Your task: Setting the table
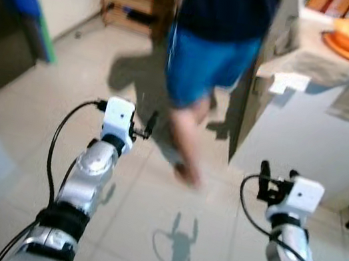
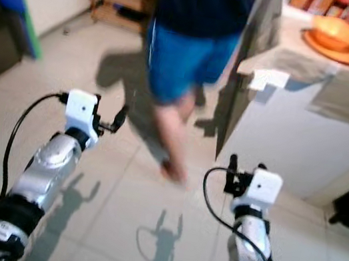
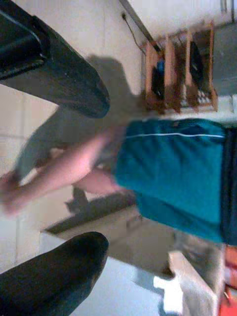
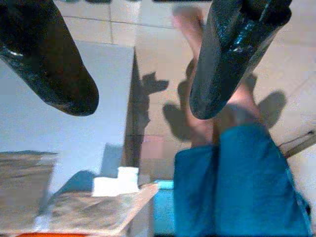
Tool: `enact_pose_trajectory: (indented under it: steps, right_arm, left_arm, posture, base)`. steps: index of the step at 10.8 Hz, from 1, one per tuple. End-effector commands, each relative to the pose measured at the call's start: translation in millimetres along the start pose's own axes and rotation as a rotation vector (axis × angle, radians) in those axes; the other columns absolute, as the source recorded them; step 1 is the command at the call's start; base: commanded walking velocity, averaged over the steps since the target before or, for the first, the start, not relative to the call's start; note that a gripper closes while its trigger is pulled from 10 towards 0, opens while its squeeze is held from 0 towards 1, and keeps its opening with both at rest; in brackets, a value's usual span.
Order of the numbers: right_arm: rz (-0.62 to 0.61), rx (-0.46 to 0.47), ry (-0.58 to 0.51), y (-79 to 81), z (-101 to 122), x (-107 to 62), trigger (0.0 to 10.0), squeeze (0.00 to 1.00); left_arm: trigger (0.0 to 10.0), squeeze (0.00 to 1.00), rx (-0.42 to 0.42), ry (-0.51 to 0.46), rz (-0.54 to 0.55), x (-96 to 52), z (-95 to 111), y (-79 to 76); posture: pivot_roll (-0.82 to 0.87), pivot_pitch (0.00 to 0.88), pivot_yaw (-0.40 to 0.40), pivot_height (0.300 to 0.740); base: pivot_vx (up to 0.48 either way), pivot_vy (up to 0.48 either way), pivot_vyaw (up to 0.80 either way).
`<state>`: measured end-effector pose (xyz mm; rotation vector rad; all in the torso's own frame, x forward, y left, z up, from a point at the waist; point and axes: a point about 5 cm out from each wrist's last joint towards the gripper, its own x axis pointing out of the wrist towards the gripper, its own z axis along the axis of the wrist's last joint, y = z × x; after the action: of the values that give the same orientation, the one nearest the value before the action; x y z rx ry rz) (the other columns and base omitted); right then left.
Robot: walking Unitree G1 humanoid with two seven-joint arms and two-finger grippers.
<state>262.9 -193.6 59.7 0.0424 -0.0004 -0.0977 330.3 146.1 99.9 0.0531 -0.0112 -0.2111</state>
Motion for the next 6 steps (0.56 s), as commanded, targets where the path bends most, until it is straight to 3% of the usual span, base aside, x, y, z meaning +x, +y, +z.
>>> enact_pose_trajectory:
  steps: [1, 3, 6]
  right_arm:
    - [0.012, -0.005, -0.003, 2.8, 1.0, 2.0, 10.0, 0.00]
    - [0.021, -0.013, -0.001, 6.3, 0.4, 0.8, 10.0, 0.00]
    - [0.015, -0.028, 0.009, 6.8, -0.8, -0.3, 10.0, 0.00]
  left_arm:
    - [10.0, 0.00, 0.001, 0.005, 0.009, -0.4, -0.4, 1.7]
    - [10.0, 0.00, -0.016, 0.009, -0.050, 0.2, -1.3, -8.0]
    - [10.0, 0.00, -0.023, -0.006, -0.093, 0.7, 1.2, -9.6]
  posture:
    - [0.03, 0.000, -0.008, 0.740]
    - [0.03, 0.000, -0.005, 0.740]
    - [0.01, 0.000, 0.010, 0.740]
  base:
    - [0.000, 0.000, 0.00]
    - [0.000, 0.000, 0.00]
    - [0.000, -0.472, 0.00]
